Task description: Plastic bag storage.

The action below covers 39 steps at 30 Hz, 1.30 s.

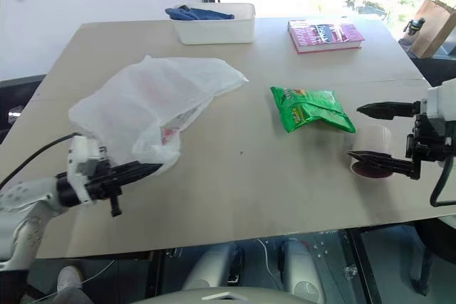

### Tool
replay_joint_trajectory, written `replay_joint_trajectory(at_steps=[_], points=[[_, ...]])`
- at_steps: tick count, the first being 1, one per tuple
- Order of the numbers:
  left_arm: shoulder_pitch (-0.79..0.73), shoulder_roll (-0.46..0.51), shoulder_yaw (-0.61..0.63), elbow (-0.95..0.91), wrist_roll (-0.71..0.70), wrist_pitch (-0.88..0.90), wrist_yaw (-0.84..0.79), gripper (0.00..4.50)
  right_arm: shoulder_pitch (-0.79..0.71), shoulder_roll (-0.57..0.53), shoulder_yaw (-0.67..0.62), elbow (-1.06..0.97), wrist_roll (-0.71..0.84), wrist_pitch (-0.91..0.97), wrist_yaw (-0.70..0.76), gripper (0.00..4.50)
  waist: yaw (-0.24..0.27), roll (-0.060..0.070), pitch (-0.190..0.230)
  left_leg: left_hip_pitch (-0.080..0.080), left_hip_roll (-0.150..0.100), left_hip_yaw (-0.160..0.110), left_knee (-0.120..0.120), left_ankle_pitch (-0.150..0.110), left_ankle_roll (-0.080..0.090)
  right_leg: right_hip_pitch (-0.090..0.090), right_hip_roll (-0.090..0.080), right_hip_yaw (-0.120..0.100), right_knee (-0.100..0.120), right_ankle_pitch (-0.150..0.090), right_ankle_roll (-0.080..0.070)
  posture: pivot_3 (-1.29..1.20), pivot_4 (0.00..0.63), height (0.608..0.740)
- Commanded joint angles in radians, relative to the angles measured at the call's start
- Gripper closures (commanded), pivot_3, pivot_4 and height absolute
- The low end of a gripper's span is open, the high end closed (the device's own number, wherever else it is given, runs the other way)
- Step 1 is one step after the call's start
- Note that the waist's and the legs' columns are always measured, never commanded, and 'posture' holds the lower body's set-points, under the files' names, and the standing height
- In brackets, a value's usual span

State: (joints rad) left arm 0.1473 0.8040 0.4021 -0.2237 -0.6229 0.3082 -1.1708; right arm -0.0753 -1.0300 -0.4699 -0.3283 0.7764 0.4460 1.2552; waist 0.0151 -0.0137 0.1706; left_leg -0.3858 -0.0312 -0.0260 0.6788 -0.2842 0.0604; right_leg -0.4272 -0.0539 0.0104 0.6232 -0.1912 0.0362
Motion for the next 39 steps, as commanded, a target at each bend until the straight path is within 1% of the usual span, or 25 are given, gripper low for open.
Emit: replay_joint_trajectory(at_steps=[1,3,5,6,9,11,12,13,14,15,16,18,20,21,23,24,25,27,29,30,31,33,35,36,39], points=[[0.045,0.032,0.119,0.037,0.001,-0.082,-0.058,4.41,0.023,0.041,-0.022,-0.080,0.025,0.010,-0.054,0.00,0.000,0.000,0.000,0.000,0.000,0.000,0.000,0.000,0.000,0.000,0.000,0.000,0.000,0.000,0.000,0.00,0.150,0.740],[0.058,0.031,0.165,0.083,0.030,-0.159,-0.071,4.41,0.026,0.059,-0.010,-0.103,0.029,0.016,-0.070,0.00,0.000,0.001,0.000,0.000,0.000,0.001,0.000,0.000,0.000,-0.001,0.000,0.001,0.000,0.000,0.000,0.00,0.150,0.740],[0.066,0.033,0.205,0.115,0.028,-0.171,-0.064,4.41,0.017,0.076,0.004,-0.114,0.034,0.018,-0.085,0.00,0.000,0.001,0.000,0.000,0.000,0.001,0.000,0.000,0.000,-0.001,0.000,0.001,0.000,0.000,0.000,0.00,0.150,0.740],[0.089,0.040,0.224,0.120,0.021,-0.161,-0.077,4.19,0.010,0.085,0.016,-0.120,0.036,0.020,-0.094,0.00,0.000,0.001,0.000,0.000,0.000,0.001,0.000,0.000,0.000,-0.001,0.000,0.001,0.000,0.000,0.000,0.00,0.150,0.740],[0.128,0.041,0.253,0.114,0.006,-0.135,-0.080,3.23,-0.005,0.099,0.037,-0.125,0.035,0.020,-0.106,0.00,-0.001,0.001,0.000,0.000,0.000,0.001,0.000,0.000,0.000,-0.001,0.000,0.001,0.000,0.000,0.000,0.00,0.150,0.740],[0.137,0.030,0.275,0.118,-0.002,-0.118,-0.052,2.13,-0.015,0.105,0.053,-0.131,0.035,0.021,-0.113,0.00,-0.001,0.001,0.000,-0.001,0.000,0.001,0.000,0.000,0.000,-0.002,-0.001,0.001,0.000,0.000,0.000,0.00,0.150,0.740],[0.133,0.022,0.287,0.123,-0.003,-0.106,-0.019,1.73,-0.022,0.110,0.063,-0.135,0.036,0.021,-0.120,0.00,0.000,0.001,0.000,-0.001,0.000,0.001,0.000,0.000,0.000,-0.002,-0.001,0.001,0.000,0.000,0.000,0.00,0.150,0.740],[0.132,0.015,0.294,0.124,0.002,-0.096,0.009,1.02,-0.028,0.115,0.074,-0.140,0.036,0.022,-0.127,0.00,0.001,0.001,0.000,-0.001,0.000,0.001,0.000,0.000,0.000,-0.002,-0.001,0.001,0.000,0.000,0.000,0.00,0.150,0.740],[0.137,0.009,0.301,0.118,0.003,-0.074,0.043,0.87,-0.031,0.120,0.084,-0.147,0.035,0.023,-0.133,0.00,0.001,0.001,0.000,-0.002,0.000,0.001,0.000,0.000,0.000,-0.002,-0.001,0.001,0.000,0.000,0.000,0.00,0.150,0.740],[0.156,0.007,0.304,0.102,-0.009,-0.036,0.055,0.38,-0.031,0.126,0.093,-0.153,0.033,0.023,-0.137,0.00,0.000,0.001,0.000,-0.001,0.000,0.000,0.000,0.000,0.000,-0.002,-0.001,0.001,0.000,0.000,0.000,0.00,0.150,0.740],[0.170,0.007,0.304,0.088,-0.018,-0.008,0.062,0.03,-0.032,0.128,0.099,-0.155,0.032,0.022,-0.140,0.00,-0.001,0.001,0.000,-0.002,0.000,0.000,0.000,0.000,0.000,-0.002,-0.001,0.001,0.000,0.000,0.000,0.00,0.150,0.740],[0.265,0.007,0.320,0.009,-0.072,0.086,0.043,0.03,-0.031,0.139,0.108,-0.159,0.029,0.019,-0.147,0.00,-0.003,0.001,0.000,-0.002,0.000,0.001,0.000,0.000,0.000,-0.002,-0.001,0.001,0.000,0.000,0.000,0.00,0.150,0.740],[0.355,0.008,0.367,-0.106,-0.184,0.201,0.033,0.03,-0.033,0.146,0.116,-0.156,0.022,0.010,-0.149,0.00,-0.008,0.000,0.000,-0.003,0.000,0.001,0.000,-0.001,0.000,-0.004,-0.001,0.002,-0.001,0.000,0.000,0.00,0.150,0.740],[0.372,0.006,0.385,-0.146,-0.222,0.231,0.045,0.03,-0.034,0.147,0.119,-0.152,0.018,0.007,-0.148,0.00,-0.010,0.000,0.001,-0.004,0.000,0.002,0.000,-0.001,0.000,-0.004,-0.001,0.002,-0.001,0.000,0.000,0.00,0.150,0.740],[0.340,0.001,0.422,-0.256,-0.286,0.296,0.202,0.03,-0.036,0.151,0.122,-0.147,0.012,0.000,-0.147,0.00,0.002,0.000,0.001,-0.004,0.000,0.001,0.000,-0.002,0.000,-0.005,-0.001,0.002,-0.001,0.000,0.000,0.00,0.150,0.740],[0.320,0.008,0.417,-0.314,-0.249,0.325,0.300,0.03,-0.037,0.154,0.125,-0.145,0.009,-0.005,-0.148,0.00,0.009,0.000,0.001,-0.005,0.000,0.000,0.000,-0.002,0.000,-0.005,-0.001,0.000,-0.001,0.000,0.000,0.00,0.150,0.740],[0.296,0.029,0.412,-0.367,-0.250,0.399,0.410,0.03,-0.040,0.157,0.129,-0.143,0.005,-0.011,-0.150,0.00,0.017,0.001,0.001,-0.005,0.000,-0.001,0.000,-0.001,-0.001,-0.004,-0.001,-0.001,-0.001,0.000,0.000,0.00,0.150,0.740],[0.234,0.096,0.370,-0.476,-0.250,0.524,0.569,0.03,-0.046,0.164,0.138,-0.137,-0.003,-0.021,-0.153,0.00,0.025,0.001,0.001,-0.004,0.000,-0.002,0.001,-0.001,-0.002,-0.004,0.000,-0.002,0.000,0.000,0.000,0.00,0.150,0.740],[0.141,0.147,0.332,-0.507,-0.353,0.698,0.743,0.03,-0.049,0.171,0.142,-0.133,-0.011,-0.028,-0.155,0.00,0.024,0.001,0.000,-0.004,0.000,-0.002,0.003,0.000,-0.002,-0.003,0.000,-0.002,0.002,0.000,0.000,0.00,0.150,0.740],[0.097,0.181,0.306,-0.513,-0.390,0.798,0.814,0.03,-0.050,0.173,0.142,-0.134,-0.011,-0.029,-0.155,0.00,0.022,0.002,0.000,-0.004,0.000,-0.001,0.004,0.000,-0.002,-0.003,0.000,-0.001,0.002,0.000,0.000,0.00,0.150,0.740],[0.052,0.199,0.277,-0.541,-0.398,0.853,0.885,0.03,-0.047,0.172,0.138,-0.136,-0.009,-0.029,-0.154,0.00,0.019,0.002,0.000,-0.004,-0.001,-0.001,0.004,-0.001,-0.002,-0.003,0.001,0.000,0.002,0.000,0.000,0.00,0.150,0.740],[-0.061,0.212,0.193,-0.544,-0.434,0.986,1.013,0.03,-0.037,0.167,0.121,-0.138,-0.001,-0.029,-0.146,0.00,0.012,0.002,0.001,-0.004,-0.001,-0.001,0.004,0.000,-0.002,-0.003,0.002,0.000,0.003,0.003,0.004,0.00,0.150,0.740],[-0.159,0.202,0.100,-0.546,-0.424,1.094,1.106,0.03,-0.020,0.158,0.095,-0.144,0.014,-0.028,-0.126,0.00,0.004,0.002,0.001,-0.004,-0.001,-0.001,0.004,0.000,-0.003,-0.004,0.003,-0.001,0.003,0.003,0.004,0.00,0.150,0.740],[-0.197,0.189,0.053,-0.557,-0.406,1.126,1.143,0.03,-0.010,0.153,0.079,-0.151,0.025,-0.026,-0.117,0.00,0.003,0.002,0.001,-0.004,-0.001,-0.001,0.004,0.002,-0.006,-0.004,0.003,-0.001,0.003,0.003,0.004,0.00,0.150,0.740],[-0.285,0.124,-0.025,-0.561,-0.375,1.209,1.218,0.03,0.006,0.145,0.053,-0.169,0.040,-0.021,-0.111,0.00,-0.001,0.002,0.001,-0.004,-0.001,-0.001,0.003,0.002,-0.007,-0.004,0.003,0.000,0.003,0.003,0.004,0.00,0.150,0.740]])
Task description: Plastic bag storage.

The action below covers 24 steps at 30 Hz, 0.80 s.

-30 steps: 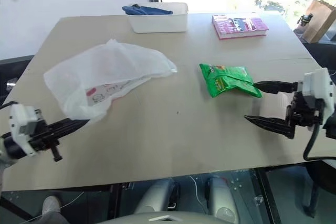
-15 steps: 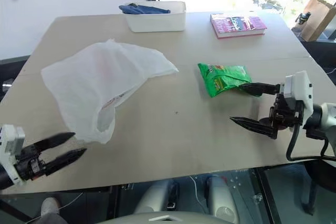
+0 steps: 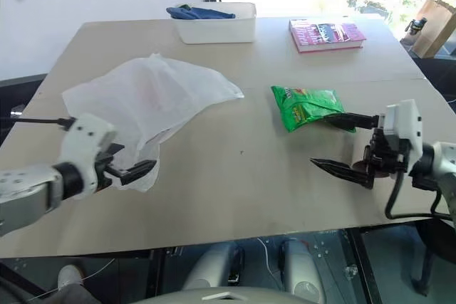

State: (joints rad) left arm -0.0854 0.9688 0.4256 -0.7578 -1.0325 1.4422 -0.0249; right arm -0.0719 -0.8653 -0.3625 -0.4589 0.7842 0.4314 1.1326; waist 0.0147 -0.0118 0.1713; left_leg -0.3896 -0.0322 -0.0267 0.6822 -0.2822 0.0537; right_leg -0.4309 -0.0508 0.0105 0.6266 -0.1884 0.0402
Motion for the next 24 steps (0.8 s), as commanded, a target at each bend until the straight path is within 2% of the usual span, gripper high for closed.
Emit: replay_joint_trajectory(at_steps=[1,3,5,8,11,14,15,17,20,24], points=[[-0.067,-0.058,-0.082,-0.025,0.059,0.087,0.089,0.27,0.007,-0.022,-0.060,-0.043,0.032,-0.007,0.008,0.00,-0.001,0.000,0.000,0.000,0.000,0.001,0.000,0.000,0.000,0.000,0.000,0.001,0.000,0.000,0.000,0.00,0.150,0.740],[-0.094,-0.103,-0.125,-0.016,0.104,0.109,0.117,0.90,0.015,-0.028,-0.071,-0.051,0.032,-0.007,0.004,0.00,-0.002,0.000,0.000,0.000,0.000,0.001,0.000,0.000,0.000,0.000,0.000,0.001,0.000,0.000,0.000,0.00,0.150,0.740],[-0.109,-0.129,-0.149,-0.008,0.147,0.109,0.123,1.80,0.021,-0.034,-0.080,-0.061,0.036,0.001,-0.003,0.00,-0.001,-0.001,0.000,0.001,0.000,0.001,0.000,0.000,0.000,0.000,0.000,0.001,0.000,0.000,0.000,0.00,0.150,0.740],[-0.108,-0.126,-0.172,0.004,0.215,0.077,0.111,3.29,0.012,-0.035,-0.066,-0.081,0.040,0.020,-0.034,0.00,0.000,-0.001,0.000,0.001,0.000,0.001,0.000,0.000,-0.001,0.000,0.000,0.001,0.000,0.000,0.000,0.00,0.150,0.740],[-0.106,-0.104,-0.176,0.029,0.279,0.021,0.080,4.42,-0.014,-0.023,-0.011,-0.100,-0.003,0.027,-0.093,0.00,0.000,-0.001,0.000,0.001,0.000,0.001,0.000,0.000,-0.001,0.000,0.000,0.001,0.000,0.000,-0.001,0.00,0.150,0.740],[-0.095,-0.014,-0.177,0.107,0.386,-0.223,-0.071,4.47,-0.104,0.035,0.150,-0.079,-0.187,0.022,-0.255,0.00,-0.004,-0.003,0.000,0.001,0.000,0.002,0.000,0.001,-0.003,0.000,0.001,0.002,0.000,-0.002,-0.004,0.00,0.150,0.740],[-0.086,-0.001,-0.152,0.122,0.405,-0.349,-0.168,4.47,-0.142,0.055,0.214,-0.048,-0.273,0.014,-0.311,0.00,-0.003,-0.002,0.000,0.002,0.000,0.002,0.000,0.002,-0.004,0.000,0.001,0.002,0.000,-0.002,-0.004,0.00,0.150,0.740],[-0.079,0.002,-0.048,0.159,0.338,-0.515,-0.414,4.47,-0.231,0.065,0.379,0.056,-0.520,-0.049,-0.398,0.00,-0.004,-0.002,0.000,0.002,0.000,0.003,-0.001,0.003,-0.005,0.000,0.001,0.003,0.000,-0.002,-0.006,0.00,0.150,0.740],[-0.103,0.027,0.062,0.222,0.239,-0.505,-0.554,4.47,-0.330,0.100,0.520,0.189,-0.742,-0.095,-0.499,0.00,0.000,-0.002,0.000,0.001,0.000,0.005,-0.001,0.003,-0.005,-0.002,0.000,0.001,0.000,-0.002,-0.006,0.00,0.150,0.740],[-0.168,0.054,0.130,0.258,0.147,-0.441,-0.575,4.47,-0.416,0.144,0.628,0.347,-0.947,-0.088,-0.599,0.00,0.001,-0.002,0.000,-0.004,0.000,0.003,0.000,0.003,-0.005,-0.007,0.001,-0.001,0.000,-0.001,-0.006,0.00,0.150,0.740]])
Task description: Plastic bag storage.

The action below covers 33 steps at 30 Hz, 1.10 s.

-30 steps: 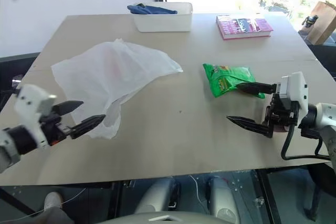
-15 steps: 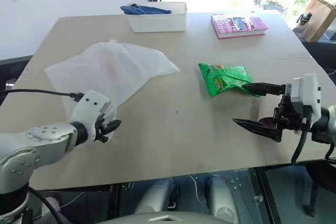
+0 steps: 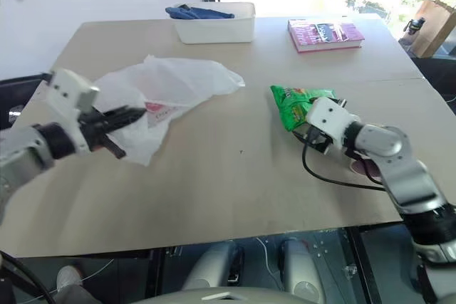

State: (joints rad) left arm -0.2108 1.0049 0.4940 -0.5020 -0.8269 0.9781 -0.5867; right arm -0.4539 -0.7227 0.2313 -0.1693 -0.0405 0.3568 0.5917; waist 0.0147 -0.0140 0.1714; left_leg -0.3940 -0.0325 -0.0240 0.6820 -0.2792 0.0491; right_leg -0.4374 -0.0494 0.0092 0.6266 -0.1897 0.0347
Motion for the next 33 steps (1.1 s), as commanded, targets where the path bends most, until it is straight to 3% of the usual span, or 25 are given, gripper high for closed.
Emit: replay_joint_trajectory(at_steps=[1,4,7,11,15,20,23,33], points=[[-0.062,0.015,0.071,0.010,-0.079,0.038,-0.002,4.47,-0.050,0.006,0.052,0.093,-0.169,-0.016,-0.083,0.00,0.001,0.000,0.000,-0.002,0.000,0.000,0.000,0.000,0.000,-0.002,0.000,-0.001,0.000,0.002,0.003,0.00,0.150,0.740],[-0.075,0.021,0.089,0.017,-0.122,0.072,-0.004,4.47,-0.091,0.020,0.083,0.195,-0.254,-0.060,-0.123,0.00,-0.004,0.000,0.000,-0.004,-0.001,-0.001,0.000,0.000,0.000,-0.003,0.000,-0.001,0.000,0.002,0.004,0.00,0.150,0.740],[-0.086,0.007,0.105,0.034,-0.159,0.096,0.015,4.50,-0.119,0.037,0.088,0.270,-0.281,-0.113,-0.129,0.82,-0.009,0.000,0.000,-0.004,-0.001,0.000,-0.002,0.000,0.000,-0.005,0.001,0.000,0.000,0.002,0.004,0.00,0.150,0.740],[-0.141,-0.039,0.126,0.115,-0.266,0.130,0.035,4.50,-0.148,0.046,0.062,0.298,-0.276,-0.203,-0.124,2.71,-0.020,0.000,0.000,-0.004,0.000,-0.001,-0.002,0.000,-0.001,-0.005,0.001,0.000,0.001,0.002,0.004,0.00,0.150,0.740],[-0.175,-0.070,0.143,0.184,-0.368,0.159,0.060,4.50,-0.127,0.066,0.013,0.186,-0.146,-0.257,-0.012,4.49,-0.027,0.000,0.000,-0.004,0.000,-0.001,-0.002,0.001,-0.001,-0.005,0.001,0.001,0.001,0.002,0.004,0.00,0.150,0.740],[-0.195,-0.062,0.174,0.258,-0.476,0.183,0.066,4.50,-0.116,0.070,0.040,0.007,-0.089,-0.260,0.117,4.49,-0.029,0.000,0.000,-0.004,0.000,-0.001,-0.002,0.000,-0.001,-0.005,0.001,0.002,0.002,0.002,0.004,0.00,0.150,0.740],[-0.183,-0.046,0.149,0.250,-0.478,0.177,0.038,4.50,-0.174,0.153,0.069,-0.020,-0.094,-0.193,0.113,4.49,-0.030,0.000,0.000,-0.004,0.000,-0.001,-0.001,0.001,-0.001,-0.005,0.001,0.002,0.003,0.002,0.004,0.00,0.150,0.740],[-0.139,-0.044,0.108,0.168,-0.577,0.200,0.036,4.50,-0.357,0.454,0.149,0.199,-0.171,-0.072,0.011,4.49,-0.030,-0.001,0.000,-0.003,-0.001,0.000,0.001,0.002,-0.003,-0.008,0.001,0.003,0.012,0.002,0.003,0.00,0.150,0.740]])
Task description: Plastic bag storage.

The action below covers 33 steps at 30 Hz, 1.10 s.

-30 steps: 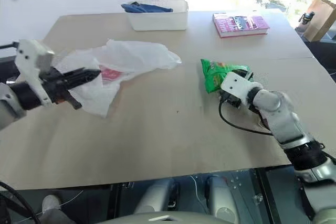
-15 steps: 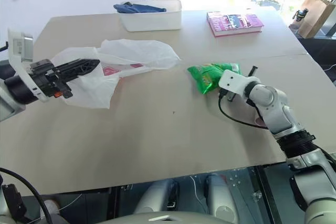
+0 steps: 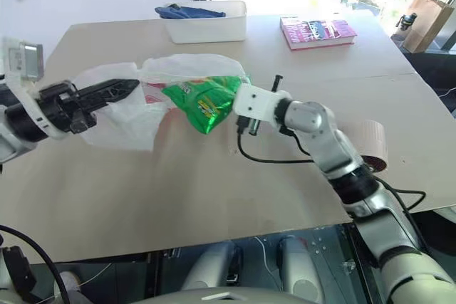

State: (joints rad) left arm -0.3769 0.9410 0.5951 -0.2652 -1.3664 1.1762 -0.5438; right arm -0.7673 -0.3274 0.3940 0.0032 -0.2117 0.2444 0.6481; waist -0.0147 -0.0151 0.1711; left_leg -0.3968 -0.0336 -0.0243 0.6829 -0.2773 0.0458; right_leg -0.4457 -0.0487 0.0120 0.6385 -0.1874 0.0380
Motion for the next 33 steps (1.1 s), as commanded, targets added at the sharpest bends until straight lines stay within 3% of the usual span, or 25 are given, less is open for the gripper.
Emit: replay_joint_trajectory(at_steps=[1,5,10,16,24,29,33], points=[[0.043,0.019,0.007,-0.087,-0.043,0.000,-0.003,4.50,-0.056,0.087,-0.014,0.043,0.003,0.054,-0.052,4.49,-0.002,0.000,0.000,0.000,0.000,0.000,0.000,0.000,0.000,-0.001,0.000,0.000,0.001,0.000,0.000,0.00,0.150,0.740],[0.084,0.018,0.012,-0.136,-0.045,-0.024,0.012,4.50,-0.075,0.157,0.004,0.066,0.040,0.029,-0.010,4.49,-0.003,0.000,0.000,-0.001,0.000,0.000,-0.001,0.001,-0.001,-0.002,0.000,0.001,0.002,-0.001,-0.001,0.00,0.150,0.740],[0.100,0.023,0.022,-0.133,-0.052,-0.048,0.020,4.50,-0.079,0.143,0.053,0.070,0.043,-0.112,0.079,4.49,-0.002,0.000,0.000,0.000,0.000,0.000,-0.001,0.001,-0.002,-0.002,0.001,0.000,0.002,-0.001,-0.001,0.00,0.150,0.740],[0.072,-0.003,-0.031,-0.151,-0.094,-0.077,0.053,4.50,-0.084,0.174,0.115,0.185,-0.027,-0.278,0.034,4.49,-0.005,0.000,0.000,0.000,0.000,0.000,-0.001,0.001,-0.003,-0.002,0.001,0.000,0.003,-0.001,-0.001,0.00,0.150,0.740],[-0.028,-0.005,-0.127,-0.130,-0.151,-0.093,0.053,4.50,-0.032,0.145,0.052,0.194,0.027,-0.371,0.037,4.49,0.000,0.000,0.000,0.000,0.000,-0.001,-0.001,0.002,-0.003,-0.002,0.001,0.000,0.003,-0.001,-0.001,0.00,0.150,0.740],[-0.111,-0.052,-0.266,-0.147,-0.175,-0.080,0.007,4.50,-0.103,0.206,0.004,0.412,0.004,-0.527,-0.102,4.49,-0.011,-0.001,0.000,0.001,0.000,0.000,-0.001,0.002,-0.004,-0.002,0.002,0.001,0.004,-0.001,-0.002,0.00,0.150,0.740],[-0.105,-0.061,-0.301,-0.161,-0.172,-0.083,-0.011,4.50,-0.186,0.224,-0.002,0.575,-0.075,-0.600,-0.238,4.49,-0.027,-0.001,0.000,0.001,0.000,-0.001,-0.001,0.003,-0.004,-0.002,0.003,0.001,0.005,0.000,-0.002,0.00,0.150,0.740]])
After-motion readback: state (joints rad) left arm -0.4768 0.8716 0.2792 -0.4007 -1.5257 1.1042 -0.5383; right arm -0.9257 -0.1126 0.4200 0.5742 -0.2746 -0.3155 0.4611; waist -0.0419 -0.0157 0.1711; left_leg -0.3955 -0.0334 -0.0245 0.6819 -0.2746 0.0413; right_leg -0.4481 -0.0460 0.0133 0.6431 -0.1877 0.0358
